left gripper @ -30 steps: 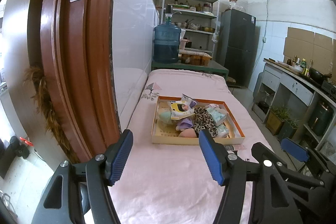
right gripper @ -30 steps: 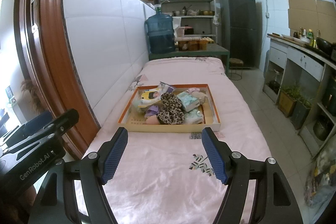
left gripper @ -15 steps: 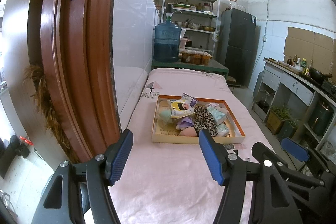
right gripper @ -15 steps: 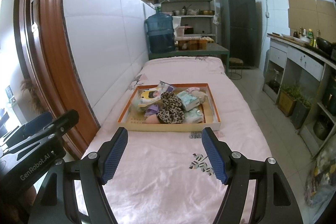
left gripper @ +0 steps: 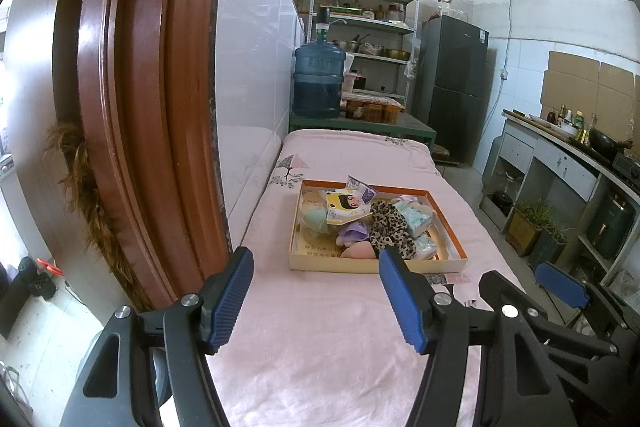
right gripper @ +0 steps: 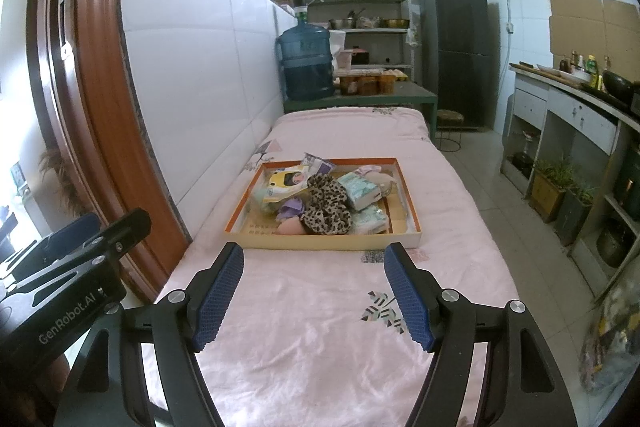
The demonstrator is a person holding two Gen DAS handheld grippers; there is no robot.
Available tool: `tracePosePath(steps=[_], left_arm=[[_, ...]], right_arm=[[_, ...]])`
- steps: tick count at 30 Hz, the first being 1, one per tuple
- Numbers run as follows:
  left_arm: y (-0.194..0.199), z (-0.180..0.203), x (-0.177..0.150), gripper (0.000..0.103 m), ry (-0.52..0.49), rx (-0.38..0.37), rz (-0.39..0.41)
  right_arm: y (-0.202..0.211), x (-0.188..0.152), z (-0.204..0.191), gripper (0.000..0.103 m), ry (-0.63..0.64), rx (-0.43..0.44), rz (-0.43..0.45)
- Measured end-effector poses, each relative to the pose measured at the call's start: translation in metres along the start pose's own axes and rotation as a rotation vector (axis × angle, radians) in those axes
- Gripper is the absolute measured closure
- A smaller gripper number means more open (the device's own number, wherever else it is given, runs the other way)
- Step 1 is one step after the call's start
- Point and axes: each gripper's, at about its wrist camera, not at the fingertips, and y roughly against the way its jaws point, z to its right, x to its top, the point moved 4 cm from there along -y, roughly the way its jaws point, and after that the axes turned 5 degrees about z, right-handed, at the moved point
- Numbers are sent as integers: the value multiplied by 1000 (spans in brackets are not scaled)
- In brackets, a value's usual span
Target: Organize soft objects
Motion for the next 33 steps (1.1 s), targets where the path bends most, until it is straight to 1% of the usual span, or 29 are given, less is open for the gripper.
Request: tracePosePath(steps=[18,33], left_arm=[[0,0,1,38,0,1,-2],[-2,-8,-5,38,-1,13,0]], right_arm=[[0,1,-1,29,-1,1,-3],[-1,-1,-2,29,1,2,-4]])
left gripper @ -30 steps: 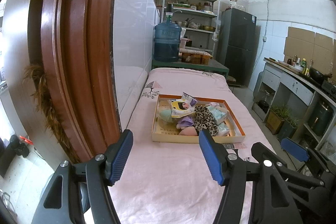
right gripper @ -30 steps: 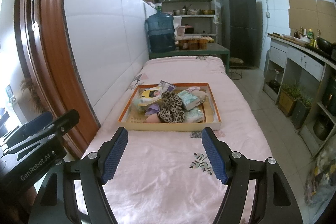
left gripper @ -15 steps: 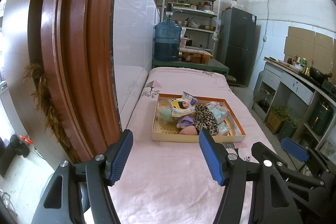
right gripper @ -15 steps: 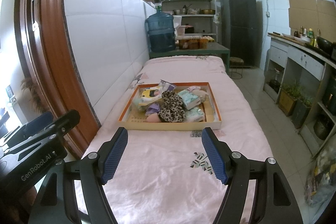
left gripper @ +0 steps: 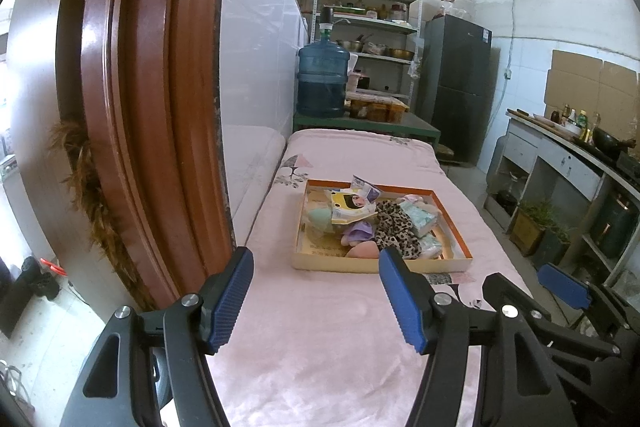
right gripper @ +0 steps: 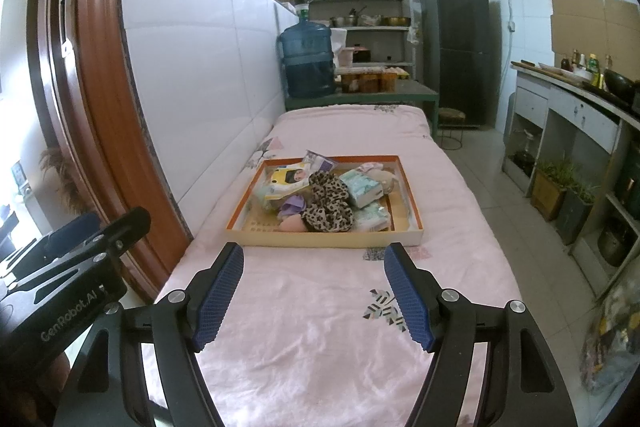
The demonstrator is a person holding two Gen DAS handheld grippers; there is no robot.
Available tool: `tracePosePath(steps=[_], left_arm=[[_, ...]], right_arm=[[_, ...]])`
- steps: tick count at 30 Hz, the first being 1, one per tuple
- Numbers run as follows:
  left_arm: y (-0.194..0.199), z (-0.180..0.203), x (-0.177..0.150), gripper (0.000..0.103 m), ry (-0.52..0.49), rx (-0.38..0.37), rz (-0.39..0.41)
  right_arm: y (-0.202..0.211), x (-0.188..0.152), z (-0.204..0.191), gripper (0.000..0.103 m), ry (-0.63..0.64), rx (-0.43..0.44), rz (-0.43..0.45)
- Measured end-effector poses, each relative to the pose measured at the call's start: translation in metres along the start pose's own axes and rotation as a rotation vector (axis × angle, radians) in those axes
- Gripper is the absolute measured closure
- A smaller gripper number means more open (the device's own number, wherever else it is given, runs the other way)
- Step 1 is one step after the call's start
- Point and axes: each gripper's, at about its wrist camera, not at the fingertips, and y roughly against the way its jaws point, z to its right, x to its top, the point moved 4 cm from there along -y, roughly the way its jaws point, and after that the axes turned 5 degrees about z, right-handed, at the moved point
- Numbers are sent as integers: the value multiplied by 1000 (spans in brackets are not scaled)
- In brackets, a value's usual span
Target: Organize soft objects
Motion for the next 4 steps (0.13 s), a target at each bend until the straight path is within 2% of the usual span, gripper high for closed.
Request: tracePosePath(steps=[4], left_arm=[[-1,-2,-3,38,-2,1,2]], right_arm=[[0,0,0,29,-1,0,-3]])
